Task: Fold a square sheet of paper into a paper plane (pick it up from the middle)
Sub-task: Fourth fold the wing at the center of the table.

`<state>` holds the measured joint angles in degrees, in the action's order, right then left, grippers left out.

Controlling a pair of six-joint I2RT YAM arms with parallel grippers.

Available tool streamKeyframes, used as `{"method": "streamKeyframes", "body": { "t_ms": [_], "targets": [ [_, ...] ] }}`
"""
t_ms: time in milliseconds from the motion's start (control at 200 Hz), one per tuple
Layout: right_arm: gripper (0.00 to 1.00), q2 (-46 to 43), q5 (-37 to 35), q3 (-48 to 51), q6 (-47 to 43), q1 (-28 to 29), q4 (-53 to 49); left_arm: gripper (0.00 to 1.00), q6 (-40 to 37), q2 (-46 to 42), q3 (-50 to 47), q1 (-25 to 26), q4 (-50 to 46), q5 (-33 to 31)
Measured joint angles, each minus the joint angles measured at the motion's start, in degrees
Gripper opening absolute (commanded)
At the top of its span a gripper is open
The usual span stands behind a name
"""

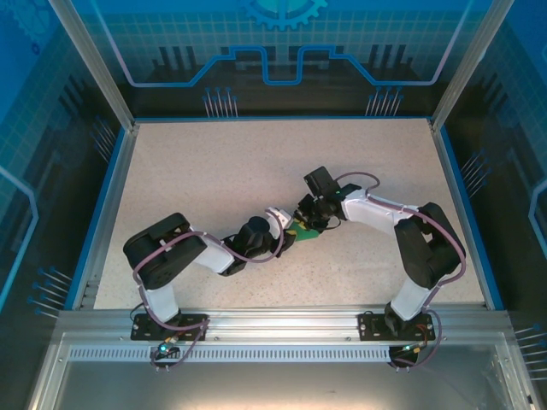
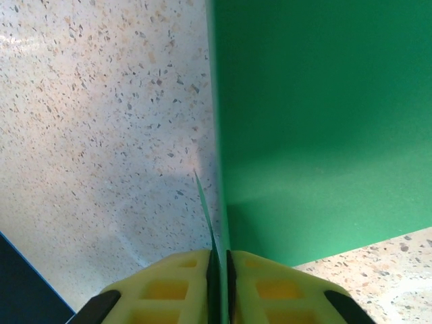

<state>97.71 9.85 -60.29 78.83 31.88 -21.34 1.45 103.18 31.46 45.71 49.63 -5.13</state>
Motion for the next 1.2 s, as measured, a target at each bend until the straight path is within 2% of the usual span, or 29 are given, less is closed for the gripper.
{"method": "streamKeyframes", "body": {
  "t_ms": [120, 215, 355, 565, 820, 1010, 1120, 1195],
  "targets": [
    [0.40, -0.02, 1.05, 0.22, -0.17, -0.85, 0.00, 0.23, -0.13, 0.02, 0.11, 0.00, 0.00, -0.20],
    [0.52, -0.20, 1.36, 0.48, -2.08, -2.38, -0.07, 0.22, -0.15, 0.09, 0.35, 0.00, 0.00, -0.17],
    [0.60, -2.47, 1.81, 2.73, -5.68, -5.51, 0.02, 0.22, -0.13, 0.24, 0.72, 0.00, -0.28, -0.17],
    [0.66, -6.95, 4.33, 7.67, -12.35, -9.49, 2.86, 0.23, 0.11, 0.39, 2.62, 0.00, -1.70, 0.02],
    [0.62, -13.75, 6.67, 12.09, -20.17, -13.31, 6.03, 0.23, 0.55, 1.03, 4.24, 0.00, -3.98, 0.02],
    [0.43, -18.73, 5.38, 16.70, -23.58, -13.97, 7.15, 0.24, 1.64, 1.68, 5.57, 0.00, -5.90, 0.02],
    [0.32, -17.66, 5.62, 17.75, -25.05, -14.01, 7.43, 0.25, 2.23, 1.95, 6.16, 0.00, -6.32, 0.07],
    [0.30, -15.67, 6.23, 17.75, -25.77, -14.03, 8.72, 0.29, 2.86, 2.01, 6.71, 0.00, -6.78, 0.15]
  ]
}}
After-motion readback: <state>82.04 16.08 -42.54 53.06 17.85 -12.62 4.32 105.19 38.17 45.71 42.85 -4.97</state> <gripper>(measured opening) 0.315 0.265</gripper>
